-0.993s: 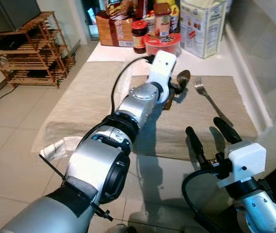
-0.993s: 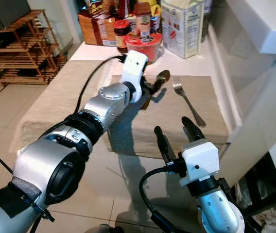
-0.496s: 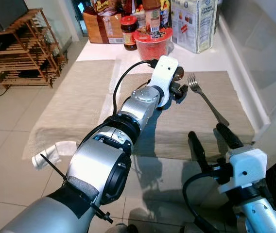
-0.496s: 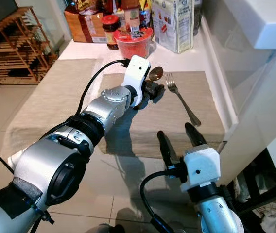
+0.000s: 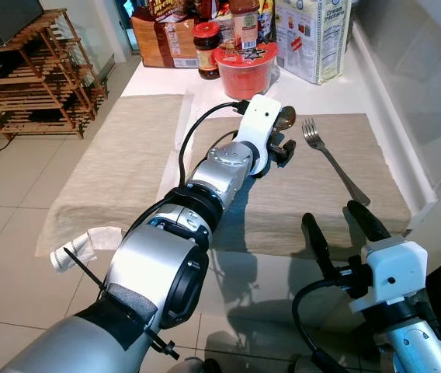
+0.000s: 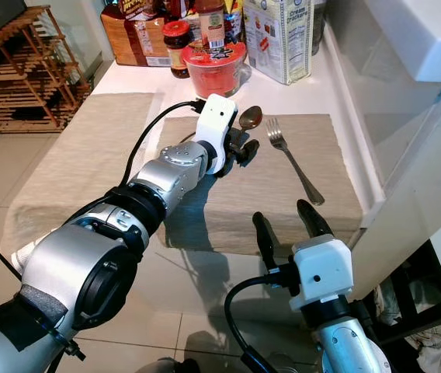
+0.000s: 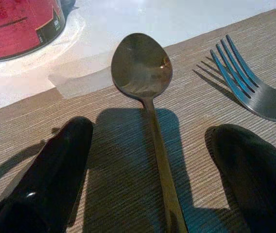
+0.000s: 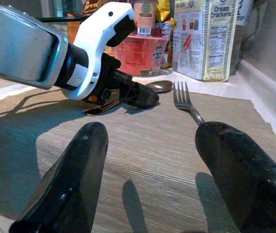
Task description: Setting the table
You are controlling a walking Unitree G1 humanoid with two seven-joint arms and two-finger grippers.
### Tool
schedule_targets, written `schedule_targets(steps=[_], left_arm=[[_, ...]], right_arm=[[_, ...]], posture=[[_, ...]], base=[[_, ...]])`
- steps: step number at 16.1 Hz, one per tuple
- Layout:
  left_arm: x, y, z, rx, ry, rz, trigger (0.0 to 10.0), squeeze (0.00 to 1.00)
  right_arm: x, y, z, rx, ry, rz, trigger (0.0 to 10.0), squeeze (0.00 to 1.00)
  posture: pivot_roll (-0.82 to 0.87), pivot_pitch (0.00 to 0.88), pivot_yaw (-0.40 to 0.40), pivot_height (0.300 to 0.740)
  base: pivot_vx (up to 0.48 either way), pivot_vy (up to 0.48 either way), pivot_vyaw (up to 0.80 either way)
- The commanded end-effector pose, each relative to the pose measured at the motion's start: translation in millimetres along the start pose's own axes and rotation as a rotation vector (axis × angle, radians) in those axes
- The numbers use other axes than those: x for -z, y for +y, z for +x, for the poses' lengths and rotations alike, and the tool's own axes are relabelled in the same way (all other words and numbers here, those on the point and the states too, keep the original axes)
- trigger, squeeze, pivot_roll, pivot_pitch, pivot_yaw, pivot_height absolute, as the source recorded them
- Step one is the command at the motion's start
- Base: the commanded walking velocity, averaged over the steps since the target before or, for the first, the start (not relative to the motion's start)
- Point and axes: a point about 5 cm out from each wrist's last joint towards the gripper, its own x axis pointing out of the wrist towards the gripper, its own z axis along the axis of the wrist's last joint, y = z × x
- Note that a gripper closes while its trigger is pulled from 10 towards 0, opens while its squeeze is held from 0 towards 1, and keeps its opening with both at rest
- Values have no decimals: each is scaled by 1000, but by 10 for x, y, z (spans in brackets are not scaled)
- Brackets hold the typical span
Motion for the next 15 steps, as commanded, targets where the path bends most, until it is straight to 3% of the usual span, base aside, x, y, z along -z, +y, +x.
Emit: schedule_targets(steps=[1,5,6,10,15], left_arm=[[239,-34,-2,12,101,-28,0,0],[310,-36,-11,29,130,-33,0,0],[330,-32,-15,28,146,-72,0,0],[337,7,-23,20,142,-25,0,0],[372,55,-35,-9,141,-49,0,0]], right_arm=[[-42,0,7,1,-13,7,10000,0],[-36,-2,27,0,-12,8,10000,0],[-33,2,34,-2,-11,8,10000,0],[-32,11,59,-9,-14,11,10000,0],[-21,3,79,-14,-10,13,10000,0]], posture=[[-239,107,153,740],[-233,103,146,740],[-230,103,144,740],[-217,108,137,740],[-213,112,134,740]], base=[[0,0,0],[0,0,0],[0,0,0],[0,0,0],[0,0,0]])
